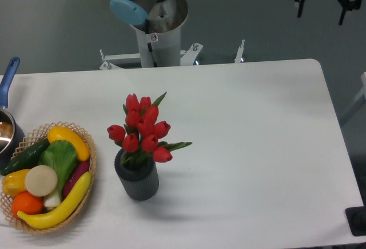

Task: Pick up the flowers from the vase
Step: 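Move the open gripper into view above the table, then lower the open gripper toward the red tulip stems above the black vase, then close the gripper around the tulip stems just above the vase rim, then tilt the gripped tulips and begin lifting them out of the vase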

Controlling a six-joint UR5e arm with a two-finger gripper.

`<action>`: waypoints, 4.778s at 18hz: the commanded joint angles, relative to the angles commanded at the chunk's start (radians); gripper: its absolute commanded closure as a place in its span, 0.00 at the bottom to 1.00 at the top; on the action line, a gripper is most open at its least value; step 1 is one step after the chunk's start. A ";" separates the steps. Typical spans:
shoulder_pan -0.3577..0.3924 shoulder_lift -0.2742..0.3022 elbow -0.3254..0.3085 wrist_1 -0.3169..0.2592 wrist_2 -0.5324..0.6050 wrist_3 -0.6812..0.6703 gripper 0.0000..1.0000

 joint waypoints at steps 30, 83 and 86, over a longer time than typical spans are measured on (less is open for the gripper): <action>-0.187 0.008 -0.282 0.218 -0.377 -0.204 0.00; -0.543 -0.316 -0.387 0.502 -0.979 -0.051 0.18; -0.543 -0.316 -0.388 0.503 -1.000 -0.049 0.47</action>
